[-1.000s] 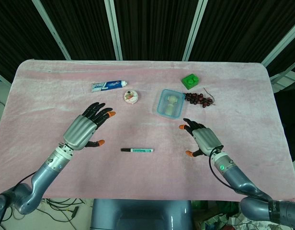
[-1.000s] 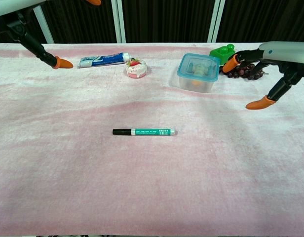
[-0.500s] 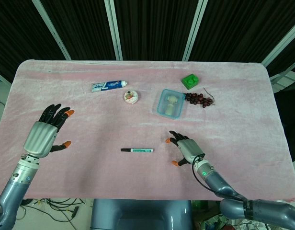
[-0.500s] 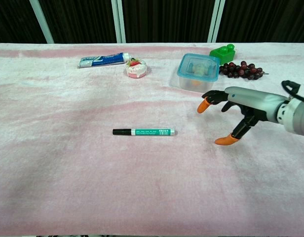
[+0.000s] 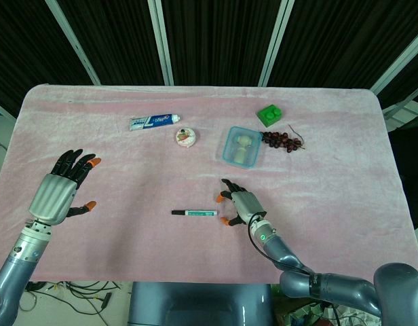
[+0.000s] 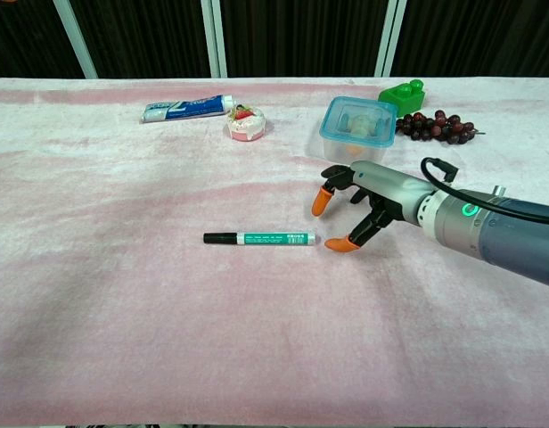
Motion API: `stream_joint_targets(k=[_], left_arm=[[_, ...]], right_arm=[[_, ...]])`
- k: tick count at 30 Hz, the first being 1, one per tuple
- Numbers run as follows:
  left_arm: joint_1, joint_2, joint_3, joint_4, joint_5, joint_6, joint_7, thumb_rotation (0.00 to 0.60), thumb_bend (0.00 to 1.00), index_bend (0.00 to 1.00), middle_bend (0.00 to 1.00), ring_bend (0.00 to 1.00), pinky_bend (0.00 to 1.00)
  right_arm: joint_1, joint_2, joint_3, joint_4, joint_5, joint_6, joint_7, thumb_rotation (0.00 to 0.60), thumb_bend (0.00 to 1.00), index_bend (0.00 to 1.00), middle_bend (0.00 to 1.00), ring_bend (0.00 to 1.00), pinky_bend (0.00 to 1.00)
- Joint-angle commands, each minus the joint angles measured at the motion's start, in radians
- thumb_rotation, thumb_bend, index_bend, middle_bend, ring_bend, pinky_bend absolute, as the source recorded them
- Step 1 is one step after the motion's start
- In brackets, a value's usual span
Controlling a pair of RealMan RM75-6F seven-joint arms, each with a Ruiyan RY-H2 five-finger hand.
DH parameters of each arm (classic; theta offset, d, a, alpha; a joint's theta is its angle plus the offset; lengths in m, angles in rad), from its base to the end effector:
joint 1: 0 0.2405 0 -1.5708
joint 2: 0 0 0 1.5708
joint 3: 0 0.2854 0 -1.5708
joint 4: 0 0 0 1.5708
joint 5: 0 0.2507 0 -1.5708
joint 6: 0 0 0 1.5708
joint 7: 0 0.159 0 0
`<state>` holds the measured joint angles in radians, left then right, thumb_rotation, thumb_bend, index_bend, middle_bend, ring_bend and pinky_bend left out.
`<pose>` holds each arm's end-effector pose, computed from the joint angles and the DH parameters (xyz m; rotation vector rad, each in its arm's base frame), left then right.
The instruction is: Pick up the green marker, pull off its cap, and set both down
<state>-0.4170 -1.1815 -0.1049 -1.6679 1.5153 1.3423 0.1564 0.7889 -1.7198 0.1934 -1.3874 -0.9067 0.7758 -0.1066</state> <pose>-0.2439 0.3090 0.0932 -1.6628 -0.6908 -1.0824 -0.1503 -0.3677 -0.1405 1.8031 -1.5359 0.9325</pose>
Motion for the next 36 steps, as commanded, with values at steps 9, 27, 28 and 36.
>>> stream_joint_targets(k=[9,27,28,36], left_arm=[[0.003,-0.013,-0.01,0.021,-0.018,0.001,0.005,0.6,0.13,0.13,0.14,0.02,0.08],[0.004,-0.026,-0.015,0.037,-0.022,0.004,0.021,0.6,0.13,0.14,0.14,0.02,0.08],[0.005,-0.025,-0.015,0.037,-0.021,0.005,0.023,0.6,0.13,0.14,0.14,0.02,0.08],[0.01,-0.02,-0.017,0.032,-0.017,0.016,0.026,0.6,0.13,0.14,0.14,0.02,0.08]], right_arm=[[0.014,-0.067,0.012,0.041,0.012,0.004,-0.002,0.6,0.19,0.47,0.02,0.08,0.17],[0.008,-0.148,-0.002,0.064,-0.001,0.086,-0.088,0.6,0.2,0.52,0.02,0.07,0.17],[0.009,-0.15,-0.002,0.066,0.001,0.085,-0.095,0.6,0.2,0.53,0.02,0.07,0.17],[0.01,-0.166,0.008,0.081,0.026,0.089,-0.12,0.6,0.24,0.57,0.02,0.07,0.17]])
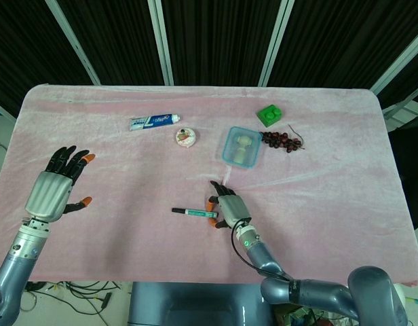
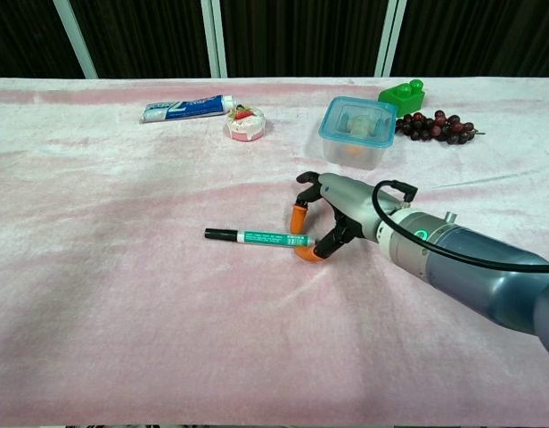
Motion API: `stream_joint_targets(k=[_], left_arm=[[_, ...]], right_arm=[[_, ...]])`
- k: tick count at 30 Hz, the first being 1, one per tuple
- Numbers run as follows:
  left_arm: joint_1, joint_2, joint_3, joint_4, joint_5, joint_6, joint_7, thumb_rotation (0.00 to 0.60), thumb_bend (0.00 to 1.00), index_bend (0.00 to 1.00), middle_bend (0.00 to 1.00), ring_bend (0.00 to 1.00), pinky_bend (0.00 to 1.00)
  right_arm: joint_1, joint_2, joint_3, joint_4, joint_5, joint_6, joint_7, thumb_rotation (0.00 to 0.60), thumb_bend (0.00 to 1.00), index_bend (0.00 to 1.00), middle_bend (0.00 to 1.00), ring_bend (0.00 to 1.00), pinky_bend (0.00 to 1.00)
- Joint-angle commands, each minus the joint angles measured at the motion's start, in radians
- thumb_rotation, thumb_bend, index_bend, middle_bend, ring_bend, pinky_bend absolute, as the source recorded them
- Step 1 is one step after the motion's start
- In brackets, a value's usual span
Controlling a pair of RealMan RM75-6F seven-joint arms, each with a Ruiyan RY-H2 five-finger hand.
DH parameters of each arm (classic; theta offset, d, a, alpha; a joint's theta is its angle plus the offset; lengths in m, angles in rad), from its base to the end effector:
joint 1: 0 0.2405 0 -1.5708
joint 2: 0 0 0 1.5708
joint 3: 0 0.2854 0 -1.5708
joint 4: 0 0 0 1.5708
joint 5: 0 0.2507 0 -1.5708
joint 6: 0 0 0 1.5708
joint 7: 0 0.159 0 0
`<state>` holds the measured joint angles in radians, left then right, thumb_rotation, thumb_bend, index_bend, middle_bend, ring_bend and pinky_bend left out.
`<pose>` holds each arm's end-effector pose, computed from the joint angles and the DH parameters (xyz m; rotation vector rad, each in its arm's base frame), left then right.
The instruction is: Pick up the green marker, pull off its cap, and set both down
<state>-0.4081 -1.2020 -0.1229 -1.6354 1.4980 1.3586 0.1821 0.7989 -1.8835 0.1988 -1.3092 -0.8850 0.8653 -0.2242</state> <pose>-0.2505 0.3139 0.0954 -1.6223 -0.6596 -1.0637 -0.1242 -0.3504 -0.1809 1.8044 -1.4705 0.9466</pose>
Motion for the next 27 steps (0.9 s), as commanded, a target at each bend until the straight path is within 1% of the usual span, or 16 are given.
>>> stream_joint_targets(k=[1,6,9,15,18,22,27], left_arm=[[0.001,0.002,0.002,-0.001,0.001,0.0,0.001,0.6,0.13,0.14,0.14,0.02,0.08],[0.002,0.004,0.001,-0.007,0.001,0.0,-0.005,0.6,0.13,0.14,0.14,0.02,0.08],[0.001,0.004,-0.002,-0.008,-0.002,-0.003,-0.003,0.6,0.13,0.14,0.14,0.02,0.08],[-0.002,0.003,-0.003,-0.012,-0.007,-0.011,-0.008,0.6,0.13,0.14,0.14,0.02,0.08],[-0.004,0.001,-0.003,-0.013,-0.009,-0.017,-0.01,0.6,0.13,0.14,0.14,0.02,0.08],[-0.011,-0.004,-0.004,-0.016,-0.016,-0.033,-0.012,0.6,0.13,0.15,0.14,0.02,0.08],[-0.033,-0.021,-0.014,-0.017,-0.038,-0.071,-0.02,0.6,0.13,0.15,0.14,0.02,0.08]], right_arm=[[0.0,-0.003,0.003,0.003,0.006,-0.002,-0.004,0.6,0.25,0.58,0.02,0.07,0.17],[-0.004,-0.002,0.009,-0.005,0.012,0.0,-0.007,0.6,0.28,0.61,0.02,0.07,0.17],[-0.01,0.01,0.018,-0.028,0.01,-0.001,0.003,0.6,0.3,0.63,0.02,0.08,0.17],[-0.029,0.077,0.026,-0.11,-0.019,0.016,0.016,0.6,0.31,0.65,0.02,0.07,0.17],[-0.05,0.15,0.024,-0.187,-0.042,0.035,0.019,0.6,0.31,0.66,0.02,0.07,0.17],[-0.074,0.235,0.019,-0.268,-0.042,0.032,0.03,0.6,0.31,0.68,0.02,0.07,0.17],[-0.102,0.332,0.036,-0.354,-0.043,0.024,0.082,0.6,0.31,0.69,0.02,0.07,0.17]])
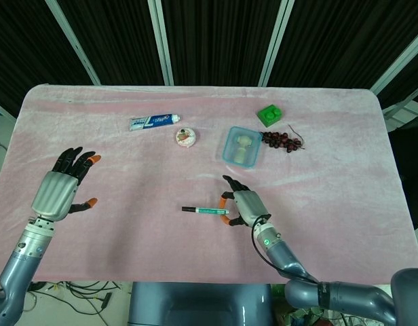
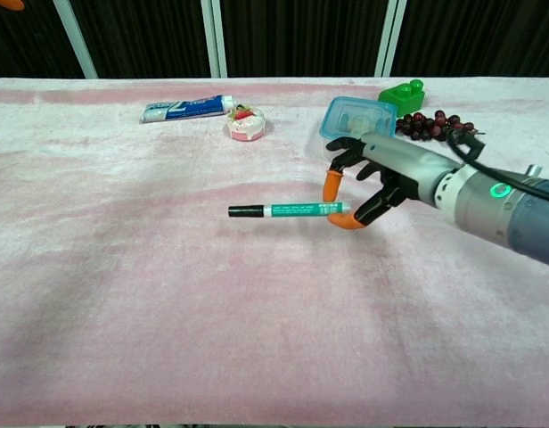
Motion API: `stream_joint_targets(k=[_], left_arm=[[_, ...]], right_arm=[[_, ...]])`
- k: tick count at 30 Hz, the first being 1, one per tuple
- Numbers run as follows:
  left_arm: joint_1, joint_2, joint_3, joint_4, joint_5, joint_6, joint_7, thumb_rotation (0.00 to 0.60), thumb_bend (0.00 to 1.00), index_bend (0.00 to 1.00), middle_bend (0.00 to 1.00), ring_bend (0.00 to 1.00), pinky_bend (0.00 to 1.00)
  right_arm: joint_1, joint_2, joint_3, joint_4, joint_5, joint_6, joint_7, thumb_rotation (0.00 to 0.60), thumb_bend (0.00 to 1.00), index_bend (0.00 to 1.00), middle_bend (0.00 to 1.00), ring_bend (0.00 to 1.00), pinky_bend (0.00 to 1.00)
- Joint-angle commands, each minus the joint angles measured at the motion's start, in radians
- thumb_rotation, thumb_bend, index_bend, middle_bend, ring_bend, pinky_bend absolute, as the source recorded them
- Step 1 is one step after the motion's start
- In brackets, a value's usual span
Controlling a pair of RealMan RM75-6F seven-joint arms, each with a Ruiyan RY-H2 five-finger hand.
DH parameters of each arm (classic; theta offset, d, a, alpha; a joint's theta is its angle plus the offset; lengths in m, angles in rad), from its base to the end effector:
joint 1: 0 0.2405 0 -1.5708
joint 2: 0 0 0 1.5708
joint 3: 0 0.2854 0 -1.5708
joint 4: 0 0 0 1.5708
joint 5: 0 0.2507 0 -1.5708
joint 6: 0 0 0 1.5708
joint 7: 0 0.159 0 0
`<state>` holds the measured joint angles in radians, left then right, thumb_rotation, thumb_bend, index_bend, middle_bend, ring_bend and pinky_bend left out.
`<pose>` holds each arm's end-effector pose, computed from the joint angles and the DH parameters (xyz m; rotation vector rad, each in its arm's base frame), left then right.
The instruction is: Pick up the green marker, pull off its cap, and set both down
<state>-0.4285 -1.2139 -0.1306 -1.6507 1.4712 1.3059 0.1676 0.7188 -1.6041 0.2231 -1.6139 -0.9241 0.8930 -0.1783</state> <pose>-0.2435 0.3195 0.0842 -1.6451 -0.7247 -1.0691 -0.1364 -0.3513 -0.0935 1.7469 -1.4957 1.0383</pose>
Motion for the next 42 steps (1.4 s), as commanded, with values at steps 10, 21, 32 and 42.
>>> stream_joint_targets(k=[10,21,32,42], left_arm=[[-0.189,-0.068,-0.081,-0.026,-0.119,-0.281,-0.081,0.6,0.13,0.2,0.14,0.02,0.08],[-0.332,-0.195,-0.144,-0.025,-0.254,-0.396,-0.037,0.6,0.13,0.27,0.14,0.02,0.07],[-0.368,-0.298,-0.169,0.018,-0.276,-0.323,0.018,0.6,0.17,0.32,0.14,0.02,0.07],[-0.389,-0.327,-0.148,0.042,-0.28,-0.333,0.039,0.6,0.22,0.38,0.15,0.02,0.07]], right_arm=[[-0.021,0.319,0.112,-0.248,0.023,-0.081,0.146,0.6,0.31,0.71,0.02,0.07,0.17],[0.042,0.403,0.163,-0.268,0.134,-0.145,0.201,0.6,0.31,0.72,0.02,0.07,0.17],[0.085,0.352,0.12,-0.229,0.16,-0.151,0.189,0.6,0.31,0.72,0.02,0.07,0.17],[0.104,0.324,0.106,-0.206,0.165,-0.149,0.203,0.6,0.31,0.72,0.02,0.07,0.17]])
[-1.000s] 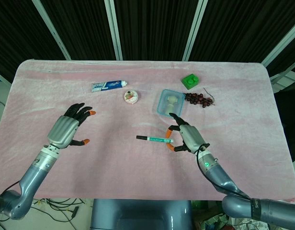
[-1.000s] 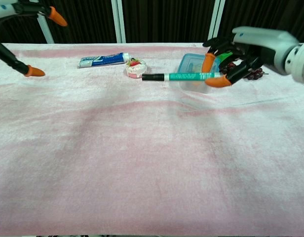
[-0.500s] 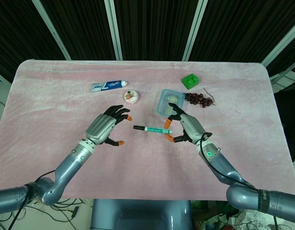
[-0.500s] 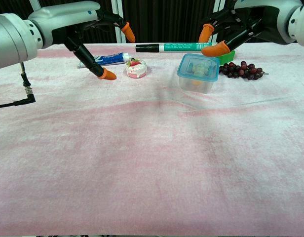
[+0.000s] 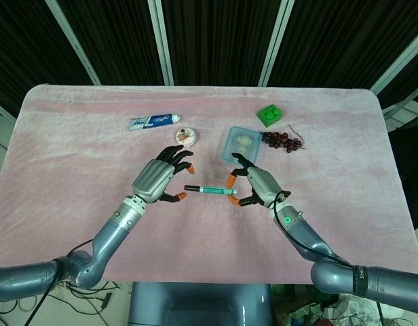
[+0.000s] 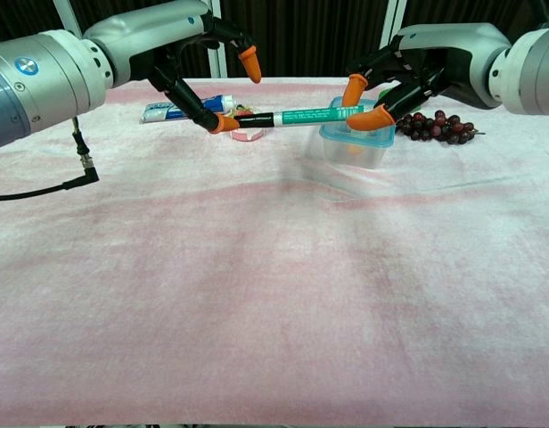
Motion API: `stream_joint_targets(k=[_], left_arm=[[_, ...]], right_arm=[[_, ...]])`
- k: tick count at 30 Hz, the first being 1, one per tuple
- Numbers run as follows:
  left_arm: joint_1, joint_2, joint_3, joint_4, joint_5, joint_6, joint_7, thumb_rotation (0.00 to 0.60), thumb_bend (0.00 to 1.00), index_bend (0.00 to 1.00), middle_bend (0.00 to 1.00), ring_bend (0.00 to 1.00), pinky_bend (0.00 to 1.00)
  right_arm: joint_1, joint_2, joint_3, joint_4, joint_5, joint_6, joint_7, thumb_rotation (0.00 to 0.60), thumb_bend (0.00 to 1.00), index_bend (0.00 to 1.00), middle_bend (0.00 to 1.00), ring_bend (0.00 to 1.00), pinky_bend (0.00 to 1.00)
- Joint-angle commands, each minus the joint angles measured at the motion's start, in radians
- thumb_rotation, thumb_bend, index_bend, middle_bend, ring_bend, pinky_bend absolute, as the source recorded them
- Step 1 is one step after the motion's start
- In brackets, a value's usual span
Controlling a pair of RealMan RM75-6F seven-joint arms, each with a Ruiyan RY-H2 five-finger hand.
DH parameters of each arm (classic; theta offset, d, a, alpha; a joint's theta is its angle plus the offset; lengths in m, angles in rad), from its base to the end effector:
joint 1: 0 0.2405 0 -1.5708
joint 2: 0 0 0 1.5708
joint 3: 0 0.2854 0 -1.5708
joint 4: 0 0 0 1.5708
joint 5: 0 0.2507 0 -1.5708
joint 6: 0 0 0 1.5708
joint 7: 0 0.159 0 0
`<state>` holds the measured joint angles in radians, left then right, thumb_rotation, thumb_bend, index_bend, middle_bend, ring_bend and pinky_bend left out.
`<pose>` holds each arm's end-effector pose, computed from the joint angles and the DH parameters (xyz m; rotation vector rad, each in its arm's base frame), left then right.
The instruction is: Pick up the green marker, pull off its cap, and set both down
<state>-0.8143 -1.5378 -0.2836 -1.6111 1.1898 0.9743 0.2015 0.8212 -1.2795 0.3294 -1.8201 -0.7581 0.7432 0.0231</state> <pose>-0.0718 0.3862 -0.0427 -1.8857 -1.0167 -1.2770 -0.1011 -0.3898 0.0006 1.6781 -1.6861 1.1327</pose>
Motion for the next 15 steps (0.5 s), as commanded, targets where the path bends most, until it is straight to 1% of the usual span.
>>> stream_joint_targets(k=[1,7,15], left_arm=[[-0.004,-0.004,0.008,0.003,0.001,-0.002,0.007,0.6,0.22,0.38,0.15,0.02,0.07],[-0.005,-0.013,0.017,0.016,-0.001,0.011,0.025,0.6,0.22,0.38,0.15,0.02,0.07],[-0.016,-0.052,0.023,0.052,0.002,0.019,0.026,0.6,0.31,0.44,0.18,0.02,0.07]], right_arm=[[0.002,-0.001,-0.001,0.0,-0.001,0.002,0.003,0.6,0.31,0.72,0.02,0.07,0.17],[0.004,0.001,-0.003,-0.003,-0.003,0.009,0.013,0.6,0.31,0.72,0.02,0.07,0.17],[0.009,-0.003,-0.01,-0.007,-0.011,0.004,0.025,0.6,0.31,0.72,0.02,0.07,0.17]])
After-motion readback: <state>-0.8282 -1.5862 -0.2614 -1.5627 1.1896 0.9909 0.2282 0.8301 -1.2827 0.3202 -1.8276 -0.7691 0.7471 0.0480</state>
